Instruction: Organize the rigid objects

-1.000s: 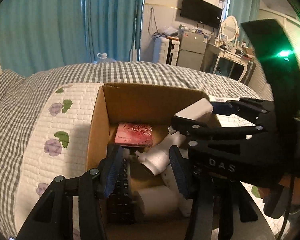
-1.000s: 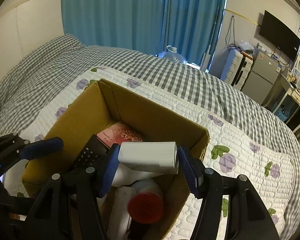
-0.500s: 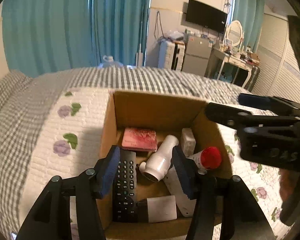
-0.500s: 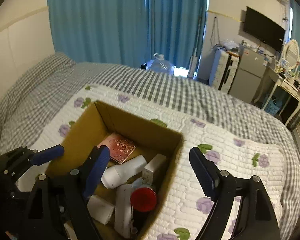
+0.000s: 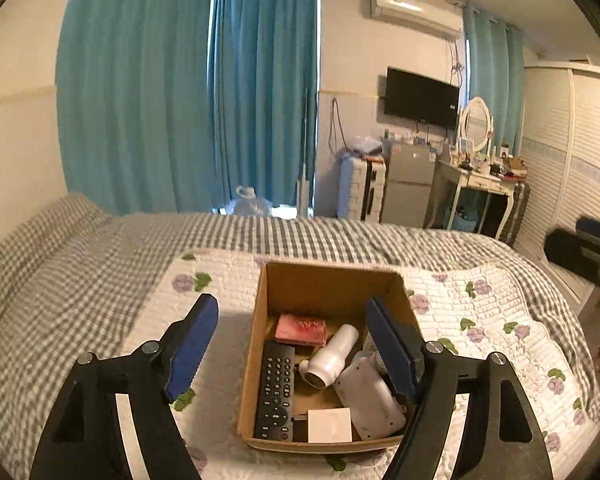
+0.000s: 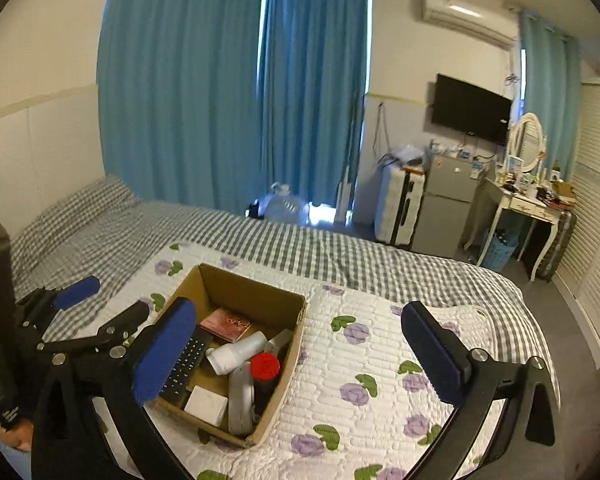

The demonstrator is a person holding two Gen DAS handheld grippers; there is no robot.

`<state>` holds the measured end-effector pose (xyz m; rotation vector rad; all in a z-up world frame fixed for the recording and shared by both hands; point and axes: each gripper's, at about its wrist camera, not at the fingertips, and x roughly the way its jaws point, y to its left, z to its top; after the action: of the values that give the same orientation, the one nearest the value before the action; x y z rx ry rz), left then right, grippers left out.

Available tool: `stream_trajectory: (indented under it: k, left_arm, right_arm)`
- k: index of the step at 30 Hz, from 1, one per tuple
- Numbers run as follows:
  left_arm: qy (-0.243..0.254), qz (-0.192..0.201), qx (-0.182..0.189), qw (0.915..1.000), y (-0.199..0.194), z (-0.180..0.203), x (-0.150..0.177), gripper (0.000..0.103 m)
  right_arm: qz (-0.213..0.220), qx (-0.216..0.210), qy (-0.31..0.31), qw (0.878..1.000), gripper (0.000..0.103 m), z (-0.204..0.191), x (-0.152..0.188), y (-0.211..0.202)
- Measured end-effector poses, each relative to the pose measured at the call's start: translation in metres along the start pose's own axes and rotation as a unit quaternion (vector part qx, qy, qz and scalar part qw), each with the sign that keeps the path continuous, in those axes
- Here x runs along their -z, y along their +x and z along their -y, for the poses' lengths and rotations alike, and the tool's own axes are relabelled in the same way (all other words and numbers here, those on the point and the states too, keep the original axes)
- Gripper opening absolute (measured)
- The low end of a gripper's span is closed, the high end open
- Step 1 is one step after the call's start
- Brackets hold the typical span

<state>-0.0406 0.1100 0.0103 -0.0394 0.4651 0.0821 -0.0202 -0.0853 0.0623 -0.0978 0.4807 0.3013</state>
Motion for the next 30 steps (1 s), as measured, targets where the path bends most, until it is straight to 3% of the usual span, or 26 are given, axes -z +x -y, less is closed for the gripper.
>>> stream_trajectory:
  k: [5, 9, 13, 21, 30]
  left_arm:
    - [0.009, 0.052, 0.006, 0.9986, -0.034, 0.006, -0.004, 0.084]
    - [0.038, 0.072, -0.004, 0.9967, -0.045, 0.014, 0.000, 0.085]
    - [0.019, 0.058, 0.018, 0.9980, -0.043, 0.008, 0.007, 0.085]
    - [0.011, 0.052, 0.024, 0.9983, -0.041, 0.002, 0.010, 0.085]
    - [0.021, 0.044, 0.032, 0.9983, -0.042, 0.007, 0.012, 0.085]
  right_arm:
    - [0.024, 0.020, 0.034, 0.999, 0.103, 0.003, 0.023, -0.023]
    - [0.050, 0.045, 0.064, 0.996, 0.103, 0.006, 0.038, -0.035]
    - [0.059, 0.067, 0.064, 0.994, 0.103, 0.006, 0.045, -0.036]
    - [0.026, 0.068, 0.069, 0.995, 0.103, 0.006, 0.052, -0.023]
    - [0.023, 0.071, 0.070, 0.995, 0.103, 0.001, 0.055, -0.024]
